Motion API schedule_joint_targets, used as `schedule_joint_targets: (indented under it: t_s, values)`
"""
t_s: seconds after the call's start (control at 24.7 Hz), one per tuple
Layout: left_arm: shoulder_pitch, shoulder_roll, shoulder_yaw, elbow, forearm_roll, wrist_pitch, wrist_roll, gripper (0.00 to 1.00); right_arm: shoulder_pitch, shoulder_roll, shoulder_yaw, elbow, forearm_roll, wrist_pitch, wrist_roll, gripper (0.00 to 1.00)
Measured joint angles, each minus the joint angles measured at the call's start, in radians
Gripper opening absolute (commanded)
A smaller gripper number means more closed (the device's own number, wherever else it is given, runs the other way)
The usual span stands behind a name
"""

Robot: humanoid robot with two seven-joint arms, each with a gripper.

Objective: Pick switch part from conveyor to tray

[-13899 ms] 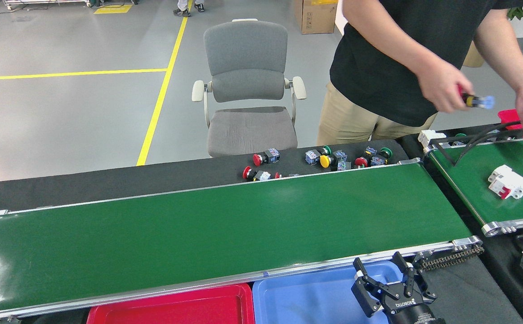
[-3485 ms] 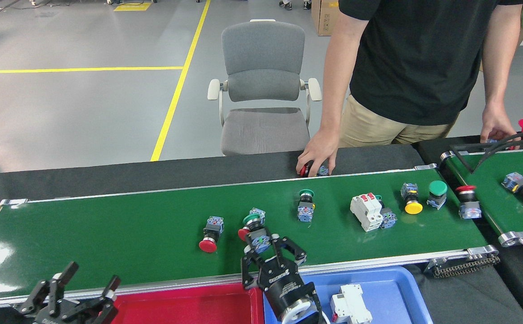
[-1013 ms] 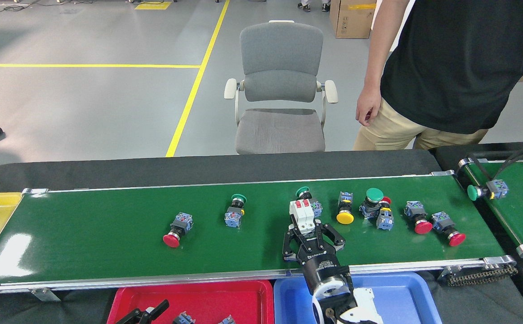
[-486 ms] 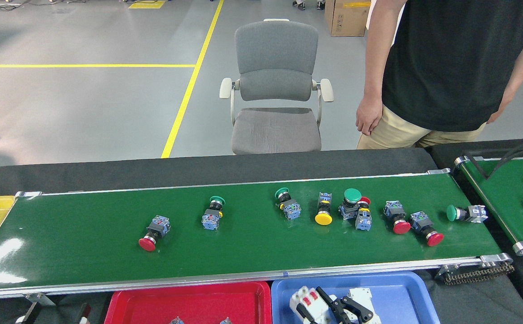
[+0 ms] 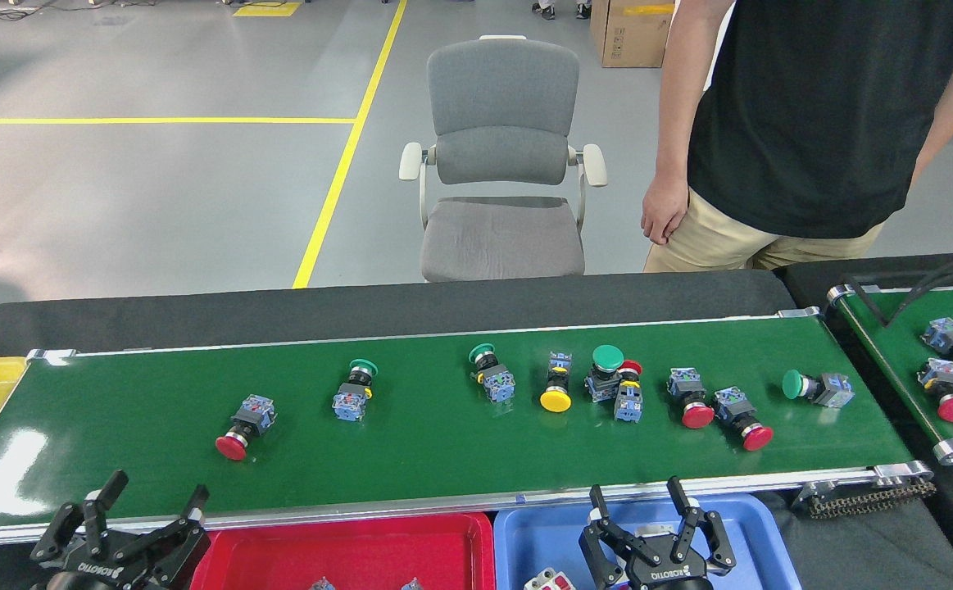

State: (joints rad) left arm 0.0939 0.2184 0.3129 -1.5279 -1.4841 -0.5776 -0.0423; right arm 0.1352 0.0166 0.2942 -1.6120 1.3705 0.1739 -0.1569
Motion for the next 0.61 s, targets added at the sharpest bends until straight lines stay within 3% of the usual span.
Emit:
schedule_joint_targets:
  t_s: [0.24, 0.45, 0.49, 0.61]
  values:
    - [-0.174, 0.013, -0.011, 0.228, 0.0, -0.02, -0.003, 1.0, -0.131, 0.076, 0.001, 0.106, 0.05, 0.008, 0.062, 0.99]
    - [-0.232, 0.03, -0.012, 0.335, -0.003, -0.024, -0.003, 0.99, -0.25, 0.099, 0.04, 0.228, 0.051, 0.053, 0.079, 0.99]
    - [-0.241, 0.03, -0.012, 0.353, -0.003, -0.028, -0.003, 0.97, -0.266, 0.101, 0.051, 0.244, 0.051, 0.065, 0.08, 0.99]
    - [-0.292, 0.03, -0.012, 0.419, -0.015, -0.008, -0.005, 0.69, -0.299, 0.102, 0.082, 0.283, 0.051, 0.098, 0.082, 0.99]
